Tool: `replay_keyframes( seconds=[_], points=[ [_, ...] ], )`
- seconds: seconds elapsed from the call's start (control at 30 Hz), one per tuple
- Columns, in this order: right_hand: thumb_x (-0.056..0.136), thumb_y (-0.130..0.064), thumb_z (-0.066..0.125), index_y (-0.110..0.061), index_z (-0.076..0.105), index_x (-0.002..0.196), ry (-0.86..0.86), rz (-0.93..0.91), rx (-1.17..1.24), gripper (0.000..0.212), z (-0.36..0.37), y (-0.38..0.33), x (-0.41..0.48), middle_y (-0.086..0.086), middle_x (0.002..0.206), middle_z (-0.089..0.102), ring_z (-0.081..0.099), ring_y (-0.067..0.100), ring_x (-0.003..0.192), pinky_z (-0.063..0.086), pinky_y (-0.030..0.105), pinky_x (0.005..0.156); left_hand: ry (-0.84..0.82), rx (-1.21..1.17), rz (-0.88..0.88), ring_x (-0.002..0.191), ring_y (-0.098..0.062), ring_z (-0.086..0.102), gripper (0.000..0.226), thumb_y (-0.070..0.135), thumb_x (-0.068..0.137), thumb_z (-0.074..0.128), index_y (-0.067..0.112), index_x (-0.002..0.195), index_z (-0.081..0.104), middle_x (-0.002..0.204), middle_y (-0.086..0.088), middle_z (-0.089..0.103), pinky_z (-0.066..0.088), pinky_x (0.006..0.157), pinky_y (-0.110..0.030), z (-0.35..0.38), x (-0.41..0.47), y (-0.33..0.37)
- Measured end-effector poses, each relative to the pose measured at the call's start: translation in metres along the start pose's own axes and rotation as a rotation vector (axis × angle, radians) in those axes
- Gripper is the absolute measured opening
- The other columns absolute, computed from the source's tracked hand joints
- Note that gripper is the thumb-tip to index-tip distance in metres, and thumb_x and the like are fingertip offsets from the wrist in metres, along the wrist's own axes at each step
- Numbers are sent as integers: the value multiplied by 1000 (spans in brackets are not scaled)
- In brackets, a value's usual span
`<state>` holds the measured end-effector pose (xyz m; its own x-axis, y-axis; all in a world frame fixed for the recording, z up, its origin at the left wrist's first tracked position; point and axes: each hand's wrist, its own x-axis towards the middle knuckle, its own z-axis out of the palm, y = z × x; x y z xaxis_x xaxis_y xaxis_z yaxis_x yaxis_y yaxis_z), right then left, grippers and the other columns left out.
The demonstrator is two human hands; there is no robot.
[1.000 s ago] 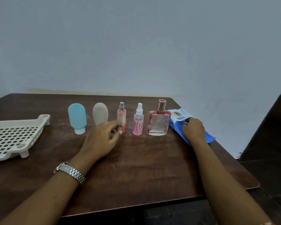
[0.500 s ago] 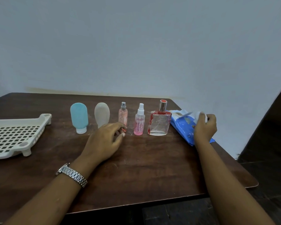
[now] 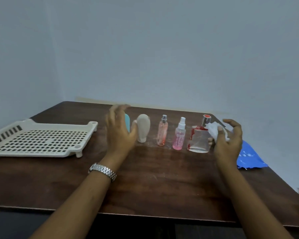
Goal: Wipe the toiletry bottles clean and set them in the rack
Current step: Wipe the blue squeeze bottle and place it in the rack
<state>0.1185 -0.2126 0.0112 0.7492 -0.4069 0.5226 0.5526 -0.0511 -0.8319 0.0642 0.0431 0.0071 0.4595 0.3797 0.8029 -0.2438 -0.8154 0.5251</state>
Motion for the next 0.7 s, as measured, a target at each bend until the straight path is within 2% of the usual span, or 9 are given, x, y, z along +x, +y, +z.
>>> replay_keyframes(
  seconds=[0.1, 0.23, 0.3, 0.4, 0.47, 0.57, 0.6, 0.63, 0.7],
  points=[
    [92, -6, 54, -29, 57, 94, -234, 27, 111, 23, 30, -11, -25, -9, 92, 61, 55, 8, 43, 43, 20, 36, 35, -16, -170, 127, -24, 36, 65, 5, 77, 68, 14, 135, 40, 140, -10, 37, 31, 99, -29, -12, 18, -16],
    [92, -16, 56, -17, 56, 91, -432, 137, 152, 2, 69, -19, -50, 7, 81, 62, 58, 9, 47, 44, 20, 37, -276, -208, -569, 130, -24, 36, 97, 3, 71, 78, 24, 146, 20, 142, -8, 36, 32, 97, -28, -15, 28, -48],
    [88, -21, 61, -17, 54, 91, -508, 187, 142, 8, 84, -18, -56, 7, 88, 64, 64, 14, 61, 47, 22, 42, -424, -309, -649, 125, -23, 44, 108, 2, 67, 81, 31, 147, 14, 132, -7, 44, 41, 100, -35, -14, 22, -61],
    [90, -26, 58, -19, 47, 97, -755, 278, 90, 15, 93, -12, -65, 10, 95, 61, 58, 9, 64, 45, 19, 49, -540, -387, -664, 110, -17, 56, 109, 1, 66, 82, 33, 146, 16, 125, -7, 52, 48, 98, -39, -14, 15, -69],
    [95, -24, 49, -17, 46, 103, -923, 397, 80, 11, 93, -1, -70, 13, 106, 59, 59, 12, 74, 49, 25, 62, -568, -380, -638, 108, -16, 57, 96, 3, 68, 82, 31, 142, 28, 124, -5, 55, 50, 94, -36, -11, 15, -74],
    [95, -9, 45, -17, 53, 108, -1001, 526, 93, 18, 91, 14, -75, 11, 118, 54, 58, 24, 99, 50, 38, 89, -613, -300, -582, 100, -10, 59, 79, 10, 69, 83, 29, 133, 40, 117, 0, 58, 49, 88, -30, -9, 15, -77],
    [93, -7, 46, -18, 56, 107, -995, 532, 86, 21, 89, 15, -76, 10, 118, 55, 58, 24, 103, 49, 40, 92, -622, -271, -567, 98, -9, 58, 78, 12, 69, 83, 28, 133, 41, 114, 2, 57, 49, 89, -30, -8, 14, -77],
    [93, -7, 48, -19, 59, 106, -983, 515, 67, 21, 90, 15, -76, 9, 116, 58, 59, 23, 103, 50, 38, 89, -625, -245, -548, 98, -8, 57, 78, 13, 70, 82, 28, 134, 40, 115, 4, 56, 48, 90, -29, -8, 14, -77],
    [92, -9, 53, -17, 62, 104, -963, 448, 5, 17, 90, 11, -77, 5, 109, 64, 61, 17, 95, 51, 26, 74, -649, -221, -511, 103, -8, 52, 78, 12, 73, 80, 25, 138, 37, 118, 7, 51, 43, 89, -26, -7, 12, -74]
  ],
)
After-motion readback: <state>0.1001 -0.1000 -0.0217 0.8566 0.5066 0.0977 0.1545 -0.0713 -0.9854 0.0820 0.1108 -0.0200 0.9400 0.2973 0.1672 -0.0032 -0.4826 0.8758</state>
